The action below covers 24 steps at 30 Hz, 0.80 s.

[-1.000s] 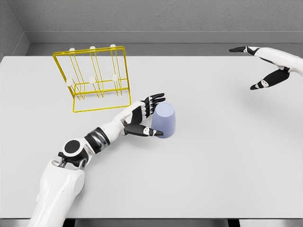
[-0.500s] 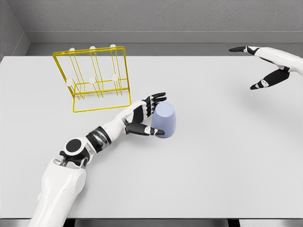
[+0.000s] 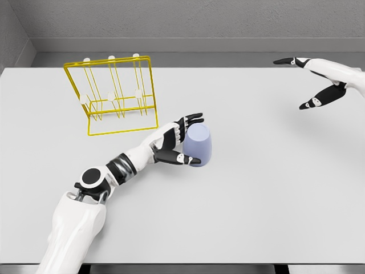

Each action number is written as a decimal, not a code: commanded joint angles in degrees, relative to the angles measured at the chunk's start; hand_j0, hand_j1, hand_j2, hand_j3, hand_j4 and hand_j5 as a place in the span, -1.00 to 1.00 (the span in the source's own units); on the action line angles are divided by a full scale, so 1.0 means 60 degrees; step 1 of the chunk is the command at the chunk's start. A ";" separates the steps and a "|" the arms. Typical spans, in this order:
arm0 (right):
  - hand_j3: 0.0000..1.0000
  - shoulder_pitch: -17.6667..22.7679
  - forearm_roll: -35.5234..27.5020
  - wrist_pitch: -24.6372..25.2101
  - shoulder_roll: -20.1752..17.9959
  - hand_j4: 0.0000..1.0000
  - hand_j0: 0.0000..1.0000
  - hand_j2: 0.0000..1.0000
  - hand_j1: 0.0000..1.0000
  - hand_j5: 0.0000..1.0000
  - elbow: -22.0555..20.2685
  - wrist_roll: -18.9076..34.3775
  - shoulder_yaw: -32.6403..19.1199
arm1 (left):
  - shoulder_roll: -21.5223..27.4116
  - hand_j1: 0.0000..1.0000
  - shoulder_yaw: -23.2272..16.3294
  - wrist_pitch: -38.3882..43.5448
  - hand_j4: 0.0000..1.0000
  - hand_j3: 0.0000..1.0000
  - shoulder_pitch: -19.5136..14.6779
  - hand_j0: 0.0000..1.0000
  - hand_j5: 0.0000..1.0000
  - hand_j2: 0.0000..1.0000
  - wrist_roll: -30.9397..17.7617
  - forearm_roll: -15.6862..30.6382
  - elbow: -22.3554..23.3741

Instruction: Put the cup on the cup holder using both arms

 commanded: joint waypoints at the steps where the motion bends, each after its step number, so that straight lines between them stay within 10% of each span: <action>1: 1.00 0.0000 -0.0083 0.0022 -0.0028 1.00 1.00 1.00 1.00 1.00 -0.0004 -0.0004 -0.0011 | -0.0002 0.62 -0.0002 0.0009 0.62 0.62 0.0000 0.62 0.62 0.62 -0.0003 0.0061 -0.0007; 5: 1.00 0.0000 -0.0069 0.0022 -0.0028 1.00 1.00 1.00 1.00 1.00 -0.0004 -0.0004 -0.0026 | -0.0001 0.28 -0.0002 0.0009 0.28 0.28 0.0015 0.28 0.28 0.28 -0.0003 0.0076 -0.0007; 24: 1.00 0.0000 -0.0083 0.0022 -0.0028 1.00 1.00 1.00 1.00 1.00 -0.0004 -0.0004 -0.0026 | -0.0002 -0.12 0.0013 0.0009 -0.12 -0.12 0.0000 -0.12 -0.12 -0.12 -0.0003 0.0076 0.0081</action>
